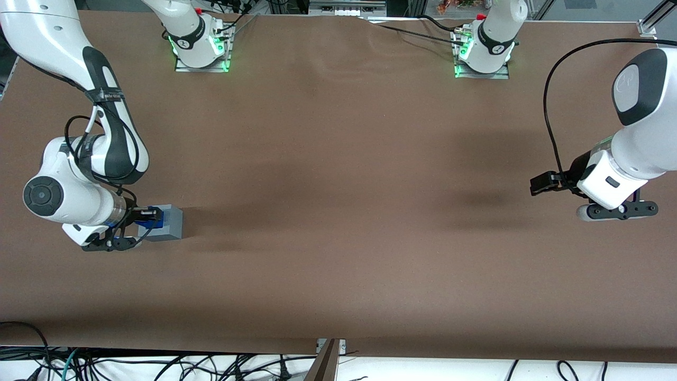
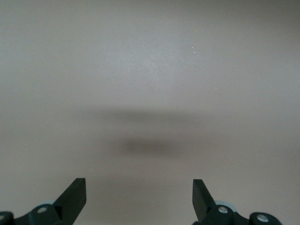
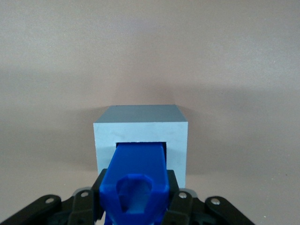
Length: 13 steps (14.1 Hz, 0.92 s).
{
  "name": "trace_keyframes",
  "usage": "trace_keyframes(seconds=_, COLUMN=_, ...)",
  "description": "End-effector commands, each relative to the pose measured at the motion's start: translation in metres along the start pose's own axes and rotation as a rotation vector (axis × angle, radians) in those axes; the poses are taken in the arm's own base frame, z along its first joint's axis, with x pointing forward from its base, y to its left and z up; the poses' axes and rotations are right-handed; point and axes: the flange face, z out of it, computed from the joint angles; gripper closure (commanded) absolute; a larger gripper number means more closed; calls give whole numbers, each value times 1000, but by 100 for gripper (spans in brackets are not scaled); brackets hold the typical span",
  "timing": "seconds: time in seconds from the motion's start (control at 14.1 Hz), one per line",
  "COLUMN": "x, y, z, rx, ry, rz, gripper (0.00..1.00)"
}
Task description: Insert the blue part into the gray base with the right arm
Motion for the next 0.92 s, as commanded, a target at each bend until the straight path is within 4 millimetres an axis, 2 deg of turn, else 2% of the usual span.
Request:
trace_keyframes(seconds=0.0, x=3, y=0, z=7, rx=13, ry=-10, rz=2, gripper=1)
trace_keyframes(seconds=0.35, x=3, y=0, z=-12, rx=8, ry=19, rz=-3, gripper=1)
trace_keyframes(seconds=0.5, x=1, y=0, z=-30, rx=9, ry=39, rz=-5, gripper=1)
trace_keyframes(seconds=0.64, x=-9, y=0, z=-65, rx=6, ry=42, rz=4, gripper=1)
trace_keyframes(seconds=0.85, x=-37, y=-3, z=-145, rx=47, ry=72, rz=31, gripper=1)
